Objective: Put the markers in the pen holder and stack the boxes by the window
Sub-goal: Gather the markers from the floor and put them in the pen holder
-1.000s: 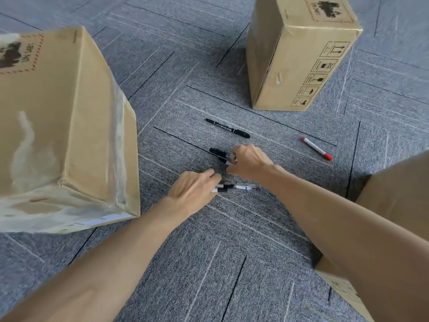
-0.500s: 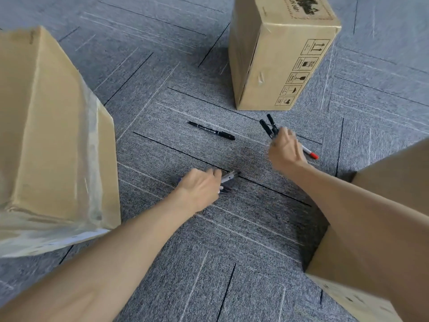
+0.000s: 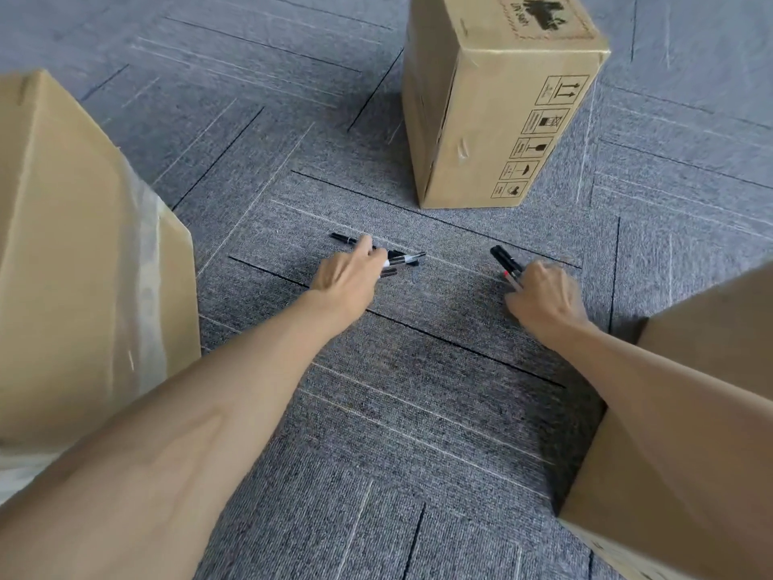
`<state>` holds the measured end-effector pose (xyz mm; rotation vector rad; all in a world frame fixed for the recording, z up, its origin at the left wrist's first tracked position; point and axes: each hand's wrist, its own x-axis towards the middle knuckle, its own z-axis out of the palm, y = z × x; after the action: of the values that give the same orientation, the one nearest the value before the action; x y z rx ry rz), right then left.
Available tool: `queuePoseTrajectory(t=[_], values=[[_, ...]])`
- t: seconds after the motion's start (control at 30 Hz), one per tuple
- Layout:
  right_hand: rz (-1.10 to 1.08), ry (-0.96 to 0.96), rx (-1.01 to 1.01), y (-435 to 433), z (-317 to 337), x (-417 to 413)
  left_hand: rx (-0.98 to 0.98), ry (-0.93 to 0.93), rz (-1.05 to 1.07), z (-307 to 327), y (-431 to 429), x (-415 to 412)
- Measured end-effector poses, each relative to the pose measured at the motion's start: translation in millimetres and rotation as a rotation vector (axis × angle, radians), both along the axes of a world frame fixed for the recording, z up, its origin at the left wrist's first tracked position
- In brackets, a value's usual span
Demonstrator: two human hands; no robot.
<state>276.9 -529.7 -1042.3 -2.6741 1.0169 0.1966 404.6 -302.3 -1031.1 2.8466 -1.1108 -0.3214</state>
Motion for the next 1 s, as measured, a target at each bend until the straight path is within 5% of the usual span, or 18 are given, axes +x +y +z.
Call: queuePoseTrajectory(t=[0.2, 0.5, 0.8, 1.0], values=[[0.190, -0.074, 0.060, 15, 7, 7, 0.071, -0.069, -0.020, 0, -16, 11], [0.160, -0.120, 0.159, 40, 9, 14, 0.188, -0.251, -0.087, -10, -1, -15], [0.223, -0.164, 0.191, 68, 17, 13, 0.140, -0.170, -0.062, -10, 22, -44], [0.155, -0.178, 0.309, 91, 25, 0, -0.084, 0.173, 0.137, 1, 31, -59]])
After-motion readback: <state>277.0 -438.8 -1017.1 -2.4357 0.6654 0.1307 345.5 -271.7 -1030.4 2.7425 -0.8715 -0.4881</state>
